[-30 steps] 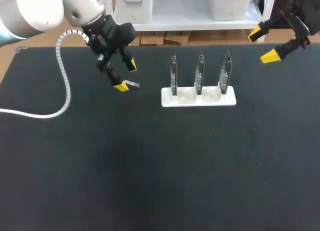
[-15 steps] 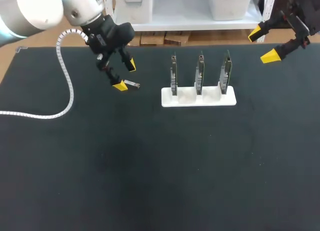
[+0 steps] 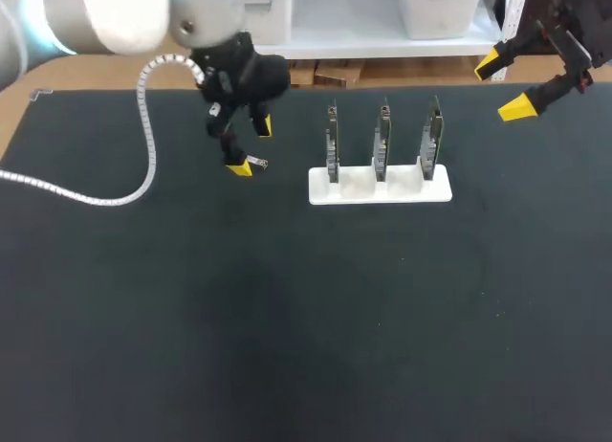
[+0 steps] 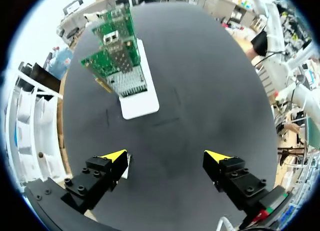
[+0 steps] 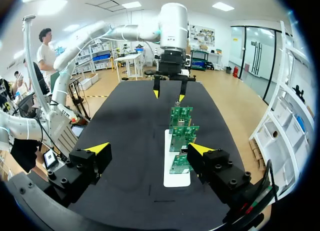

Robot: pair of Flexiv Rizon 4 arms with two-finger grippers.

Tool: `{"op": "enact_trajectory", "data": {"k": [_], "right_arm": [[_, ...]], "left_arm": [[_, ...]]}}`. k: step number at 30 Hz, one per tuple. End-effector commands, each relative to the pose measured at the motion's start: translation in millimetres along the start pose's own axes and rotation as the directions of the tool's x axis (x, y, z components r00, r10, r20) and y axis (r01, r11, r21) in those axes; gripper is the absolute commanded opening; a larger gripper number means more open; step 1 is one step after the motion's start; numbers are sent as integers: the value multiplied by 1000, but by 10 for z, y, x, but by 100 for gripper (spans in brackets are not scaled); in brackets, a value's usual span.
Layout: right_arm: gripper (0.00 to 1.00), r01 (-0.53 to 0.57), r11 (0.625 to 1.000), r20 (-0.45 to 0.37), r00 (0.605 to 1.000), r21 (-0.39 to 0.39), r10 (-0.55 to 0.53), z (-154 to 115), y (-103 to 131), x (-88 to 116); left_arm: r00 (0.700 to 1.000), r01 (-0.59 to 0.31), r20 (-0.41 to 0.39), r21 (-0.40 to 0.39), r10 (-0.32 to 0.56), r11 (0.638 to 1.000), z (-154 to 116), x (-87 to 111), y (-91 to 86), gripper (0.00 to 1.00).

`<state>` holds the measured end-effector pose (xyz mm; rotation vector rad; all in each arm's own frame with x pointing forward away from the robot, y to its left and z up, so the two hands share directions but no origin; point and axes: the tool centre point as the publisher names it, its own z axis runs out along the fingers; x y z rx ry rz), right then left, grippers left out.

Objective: Pick up the optical module with the left hand, and insert it into the network port with the right hand.

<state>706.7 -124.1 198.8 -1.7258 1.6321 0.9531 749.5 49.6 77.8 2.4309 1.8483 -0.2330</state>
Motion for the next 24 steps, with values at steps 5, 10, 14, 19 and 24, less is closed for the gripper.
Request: {"op": "enact_trajectory", "data": {"k": [5,10,14,19,24], "right_arm": [[100,0,1000,0,1000,2,0,2,11,1],[100,0,1000,0,1000,2,0,2,11,1],[100,0,1000,0,1000,2,0,2,11,1],[100,0,1000,0,1000,2,0,2,11,1],[100,0,1000,0,1000,2,0,2,11,1]], "left_arm": [[989,-3,-146,11,5,1000,88,105,198,100],[994,-27,-101,46,32,999,182,245,215,100],[996,-49,-68,38,52,998,272,365,236,100],[998,-15,-67,56,19,998,341,406,309,100],[997,-58,-51,39,60,998,304,287,300,100]]}}
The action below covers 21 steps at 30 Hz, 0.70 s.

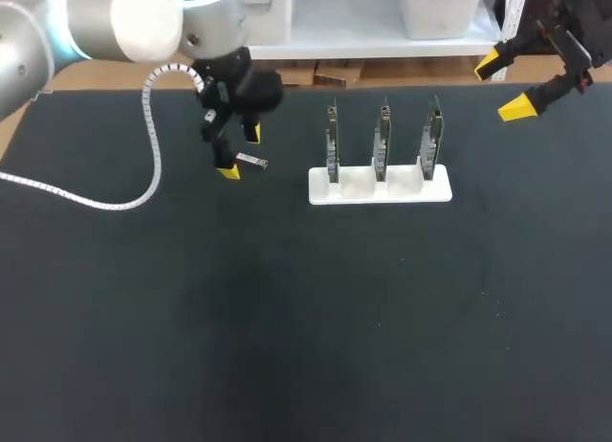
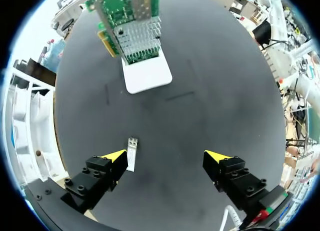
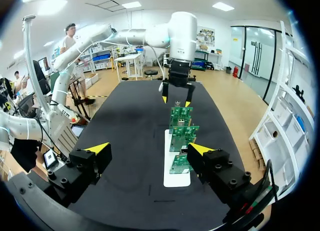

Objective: Pick up the optical module with the left hand, and insert it into the network port with the right hand.

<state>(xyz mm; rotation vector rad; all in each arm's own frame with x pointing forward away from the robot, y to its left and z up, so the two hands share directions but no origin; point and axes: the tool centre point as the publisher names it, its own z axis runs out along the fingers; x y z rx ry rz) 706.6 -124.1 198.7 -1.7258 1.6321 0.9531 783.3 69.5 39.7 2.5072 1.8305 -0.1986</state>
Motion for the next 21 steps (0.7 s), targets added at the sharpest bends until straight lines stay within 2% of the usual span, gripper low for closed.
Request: {"op": "enact_trajectory", "data": {"k": [1,7,13,21], "right_arm": [[100,0,1000,0,1000,2,0,1,11,1],[100,0,1000,0,1000,2,0,1,11,1],[100,0,1000,0,1000,2,0,1,11,1],[100,0,1000,0,1000,2,0,1,11,1]], "left_arm": [[1000,-29,-1,13,29,1000,3,-59,29,100],[999,-31,-16,50,32,998,119,-91,98,100],[995,-57,-82,50,61,997,179,-157,182,100],[995,-44,-84,33,47,998,171,-114,294,100]]}}
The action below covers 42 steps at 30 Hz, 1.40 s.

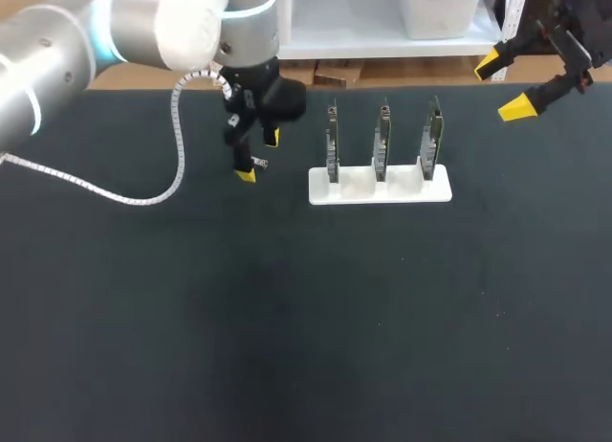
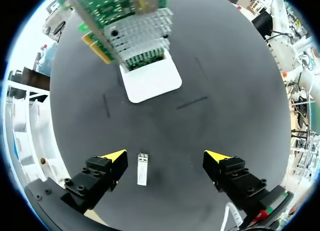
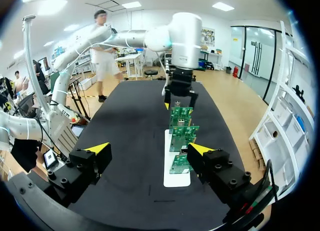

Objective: Pick up the optical module with the left hand, and insert it into the network port with the right hand.

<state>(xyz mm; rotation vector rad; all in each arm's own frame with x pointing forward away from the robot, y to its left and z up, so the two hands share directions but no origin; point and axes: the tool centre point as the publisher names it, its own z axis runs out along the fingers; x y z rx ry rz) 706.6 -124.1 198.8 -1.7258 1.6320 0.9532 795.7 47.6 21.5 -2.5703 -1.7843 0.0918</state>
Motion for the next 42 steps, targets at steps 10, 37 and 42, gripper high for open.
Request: {"op": "enact_trajectory", "data": {"k": [10,37,42], "right_arm": [[100,0,1000,0,1000,2,0,2,11,1],[100,0,1000,0,1000,2,0,2,11,1],[100,0,1000,0,1000,2,0,2,11,1]], "left_arm": [[1000,24,-6,58,-23,998,3,273,83,100],[996,65,-64,77,-60,995,146,450,159,100],[996,72,-58,82,-67,994,177,460,196,100]]}}
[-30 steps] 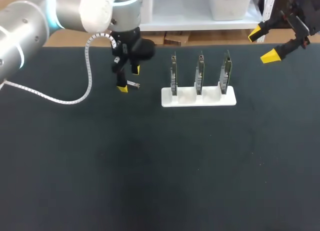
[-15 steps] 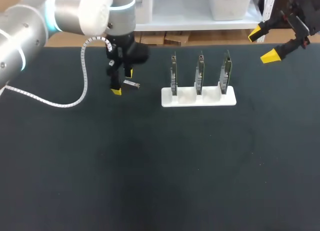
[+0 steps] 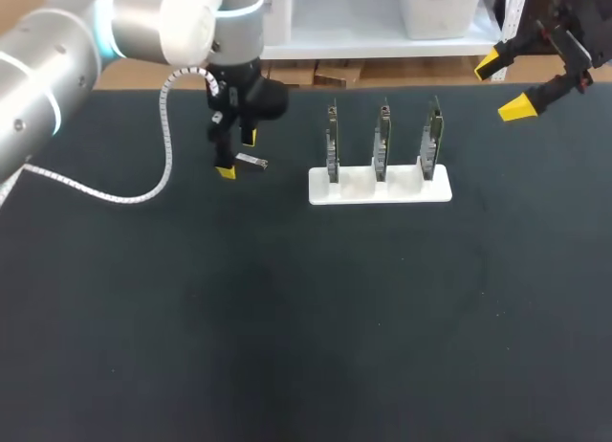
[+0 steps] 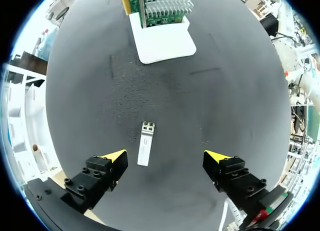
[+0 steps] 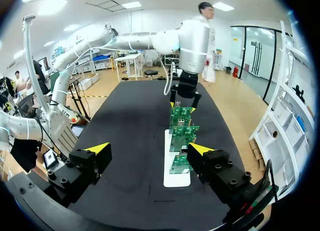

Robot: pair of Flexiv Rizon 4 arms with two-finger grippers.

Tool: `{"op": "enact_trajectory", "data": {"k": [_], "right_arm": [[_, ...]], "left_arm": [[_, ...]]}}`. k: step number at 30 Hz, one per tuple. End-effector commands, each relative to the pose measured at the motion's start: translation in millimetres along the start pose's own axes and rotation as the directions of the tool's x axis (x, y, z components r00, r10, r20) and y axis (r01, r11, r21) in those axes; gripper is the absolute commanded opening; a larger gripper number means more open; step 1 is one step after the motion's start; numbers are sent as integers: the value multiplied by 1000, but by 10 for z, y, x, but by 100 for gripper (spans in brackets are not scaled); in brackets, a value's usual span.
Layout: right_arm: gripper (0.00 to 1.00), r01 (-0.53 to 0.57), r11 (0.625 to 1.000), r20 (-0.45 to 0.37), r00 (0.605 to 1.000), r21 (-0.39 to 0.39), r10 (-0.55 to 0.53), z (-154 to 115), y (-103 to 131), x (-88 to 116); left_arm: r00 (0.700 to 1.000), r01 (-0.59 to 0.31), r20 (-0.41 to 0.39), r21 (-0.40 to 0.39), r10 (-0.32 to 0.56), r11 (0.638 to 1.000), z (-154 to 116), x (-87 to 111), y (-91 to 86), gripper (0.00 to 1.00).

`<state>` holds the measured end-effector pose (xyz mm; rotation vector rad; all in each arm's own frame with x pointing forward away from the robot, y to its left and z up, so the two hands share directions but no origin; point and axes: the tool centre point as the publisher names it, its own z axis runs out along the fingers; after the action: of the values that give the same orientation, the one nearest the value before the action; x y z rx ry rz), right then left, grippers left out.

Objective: Pick up the optical module with the left hand, and insert it into the network port with the right hand.

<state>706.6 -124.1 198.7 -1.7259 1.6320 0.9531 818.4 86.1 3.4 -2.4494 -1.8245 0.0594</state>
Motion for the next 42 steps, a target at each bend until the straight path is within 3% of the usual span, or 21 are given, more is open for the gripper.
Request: {"op": "enact_trajectory", "data": {"k": [1,42], "right_arm": [[100,0,1000,0,1000,2,0,1,11,1],[100,0,1000,0,1000,2,0,1,11,1]], "left_arm": [[1000,0,2,34,0,999,16,2,120,100],[1000,15,14,69,-16,998,176,59,182,100]]}}
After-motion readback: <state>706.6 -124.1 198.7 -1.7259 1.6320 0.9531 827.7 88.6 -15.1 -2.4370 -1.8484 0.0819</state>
